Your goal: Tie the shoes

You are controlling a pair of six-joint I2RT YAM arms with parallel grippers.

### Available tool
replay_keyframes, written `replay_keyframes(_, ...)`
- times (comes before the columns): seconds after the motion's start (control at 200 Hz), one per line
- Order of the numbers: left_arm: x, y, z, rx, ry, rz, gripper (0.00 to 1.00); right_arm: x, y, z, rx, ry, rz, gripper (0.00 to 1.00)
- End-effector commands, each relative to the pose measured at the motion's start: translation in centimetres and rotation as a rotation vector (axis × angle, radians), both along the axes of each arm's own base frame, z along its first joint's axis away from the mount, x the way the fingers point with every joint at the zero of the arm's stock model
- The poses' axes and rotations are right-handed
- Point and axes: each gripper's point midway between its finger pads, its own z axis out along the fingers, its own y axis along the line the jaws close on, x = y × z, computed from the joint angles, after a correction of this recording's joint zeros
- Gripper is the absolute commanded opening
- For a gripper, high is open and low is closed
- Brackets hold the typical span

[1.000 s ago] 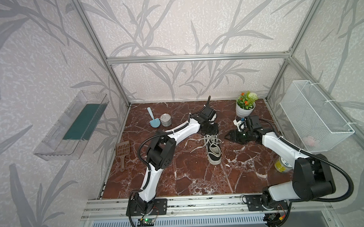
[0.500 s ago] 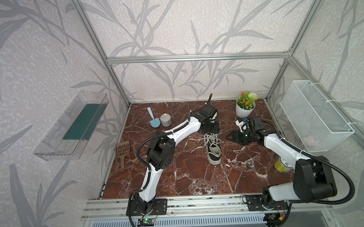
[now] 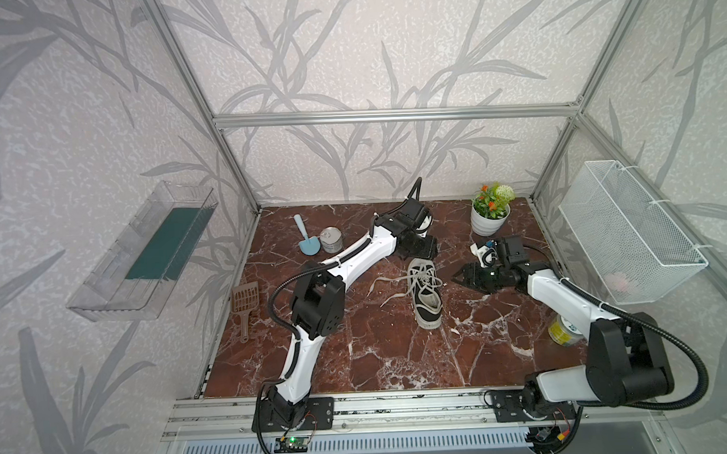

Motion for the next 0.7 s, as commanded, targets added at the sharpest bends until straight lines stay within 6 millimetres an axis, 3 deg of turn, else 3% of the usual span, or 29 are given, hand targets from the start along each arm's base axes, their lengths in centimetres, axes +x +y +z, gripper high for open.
replay_keyframes(0.0,0.1,2.7,2.3,0.006,-0.036,-0.095,0.5,-0.2,0.0,0.8,0.013,-0.022,0.005,0.54)
replay_keyframes(0.285,-1.3,8.9,1.3,0.13,-0.184,-0.353,0.49,-0.5,0.1,0.4,0.03,-0.009,-0.004,0.54)
replay_keyframes(0.5,-3.8,9.8,-1.5,0.177,-0.255,-0.629,0.49,-0.7,0.4,-0.2,0.057,0.012,-0.012,0.54)
replay_keyframes(0.695,-4.2,9.9,-4.1,0.204,-0.247,-0.722,0.48,-0.7,0.6,-0.5,0.076,0.022,-0.016,0.54)
